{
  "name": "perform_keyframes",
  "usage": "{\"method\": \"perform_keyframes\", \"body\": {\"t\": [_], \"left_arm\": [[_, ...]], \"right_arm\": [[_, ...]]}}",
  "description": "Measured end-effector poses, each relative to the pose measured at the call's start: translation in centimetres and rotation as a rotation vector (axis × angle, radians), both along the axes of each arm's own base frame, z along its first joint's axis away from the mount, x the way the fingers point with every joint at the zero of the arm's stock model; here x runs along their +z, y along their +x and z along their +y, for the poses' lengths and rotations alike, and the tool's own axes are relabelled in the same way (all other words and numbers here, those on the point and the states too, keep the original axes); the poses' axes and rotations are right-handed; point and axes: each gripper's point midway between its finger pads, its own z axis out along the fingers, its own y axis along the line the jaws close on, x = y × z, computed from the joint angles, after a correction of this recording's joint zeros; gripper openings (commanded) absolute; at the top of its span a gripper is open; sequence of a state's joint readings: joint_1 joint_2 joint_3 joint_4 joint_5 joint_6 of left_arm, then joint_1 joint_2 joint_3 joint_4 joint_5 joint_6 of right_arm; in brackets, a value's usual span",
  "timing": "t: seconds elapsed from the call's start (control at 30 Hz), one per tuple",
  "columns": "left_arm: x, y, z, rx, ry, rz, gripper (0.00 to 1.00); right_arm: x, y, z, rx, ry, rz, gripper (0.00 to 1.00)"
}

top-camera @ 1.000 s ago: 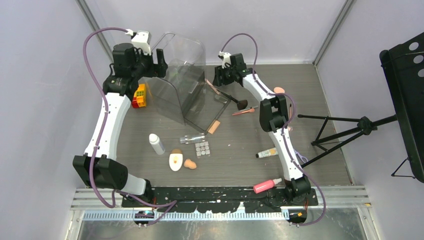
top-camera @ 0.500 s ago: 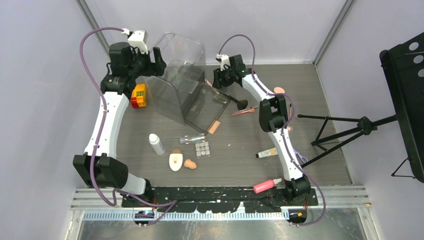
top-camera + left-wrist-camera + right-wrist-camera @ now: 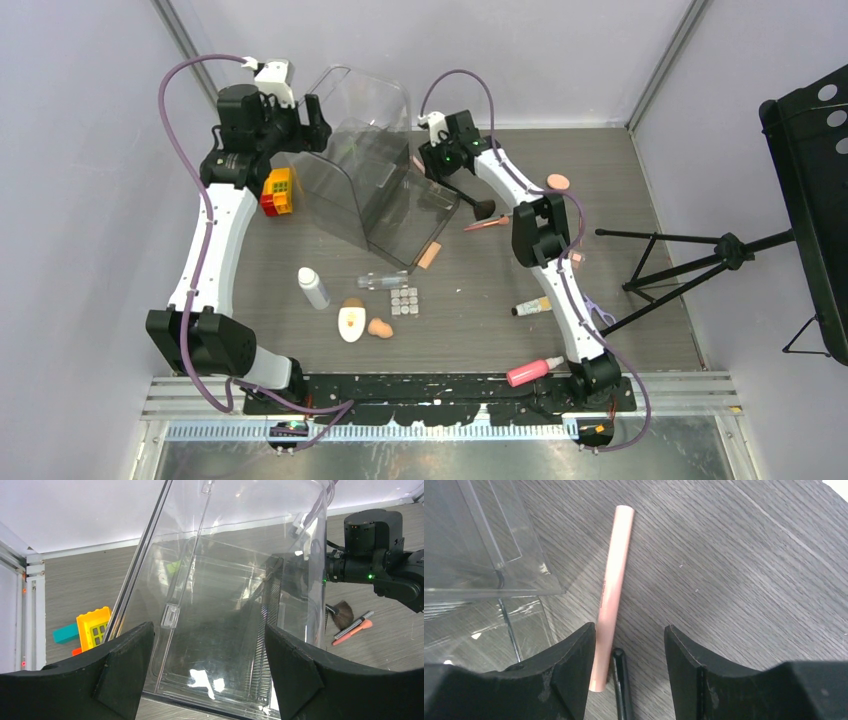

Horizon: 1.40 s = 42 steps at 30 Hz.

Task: Organize the makeup
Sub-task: Pick up the makeup from the center of the board.

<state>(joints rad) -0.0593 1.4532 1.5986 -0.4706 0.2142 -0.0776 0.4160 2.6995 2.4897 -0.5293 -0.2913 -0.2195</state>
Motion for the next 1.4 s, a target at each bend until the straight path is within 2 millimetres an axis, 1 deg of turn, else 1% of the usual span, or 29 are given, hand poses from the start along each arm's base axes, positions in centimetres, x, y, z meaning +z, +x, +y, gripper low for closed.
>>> {"method": "perform_keyframes", "body": {"t": [0.07, 0.2, 0.33, 0.37, 0.4, 0.47, 0.57, 0.7, 0.8, 0.93, 1.1, 1.23, 1.33, 1.4], "left_arm": [[0.0, 0.0, 0.1, 0.002, 0.000, 0.000, 0.83], [0.0, 0.0, 0.3, 0.006, 0.000, 0.000, 0.83], [0.0, 0.1, 0.4, 0.008, 0.000, 0.000, 0.83], [0.0, 0.1, 0.4, 0.009, 0.000, 0.000, 0.83], [0.0, 0.1, 0.4, 0.009, 0.000, 0.000, 0.83], [0.0, 0.1, 0.4, 0.009, -0.001, 0.000, 0.83], [0.0, 0.0, 0.4, 0.007, -0.002, 0.000, 0.83], [0.0, 0.0, 0.4, 0.006, -0.004, 0.000, 0.83], [0.0, 0.0, 0.4, 0.004, -0.009, 0.000, 0.83], [0.1, 0.1, 0.5, 0.008, -0.017, 0.001, 0.83], [0.1, 0.1, 0.6, 0.010, -0.024, 0.002, 0.83], [0.1, 0.1, 0.5, 0.008, -0.025, 0.003, 0.83], [0.1, 0.1, 0.5, 0.008, -0.025, 0.003, 0.82], [0.1, 0.1, 0.5, 0.008, -0.025, 0.003, 0.82]], "right_arm": [[-0.1, -0.1, 0.2, 0.007, -0.029, -0.017, 0.52], [-0.6, -0.6, 0.2, 0.020, -0.077, -0.017, 0.50], [-0.8, -0.9, 0.2, 0.034, -0.093, -0.015, 0.43], [-0.8, -0.9, 0.2, 0.036, -0.094, -0.014, 0.41], [-0.8, -1.0, 0.2, 0.036, -0.094, -0.013, 0.35], [-0.8, -1.0, 0.2, 0.038, -0.093, -0.012, 0.28], [-0.8, -0.9, 0.1, 0.036, -0.086, -0.010, 0.20], [-1.0, -0.6, -0.6, 0.021, -0.076, 0.002, 0.10], [-0.9, -0.5, -0.7, 0.012, -0.056, 0.006, 0.06], [-0.8, -0.5, -1.2, -0.010, -0.033, 0.022, 0.04], [-0.6, -0.6, -2.7, -0.069, -0.023, 0.046, 0.03], [-0.2, -0.3, -4.8, -0.159, -0.007, 0.059, 0.02], [1.1, 0.4, -6.5, -0.236, 0.004, 0.036, 0.02], [2.7, 0.9, -7.6, -0.290, 0.007, 0.006, 0.01]]}}
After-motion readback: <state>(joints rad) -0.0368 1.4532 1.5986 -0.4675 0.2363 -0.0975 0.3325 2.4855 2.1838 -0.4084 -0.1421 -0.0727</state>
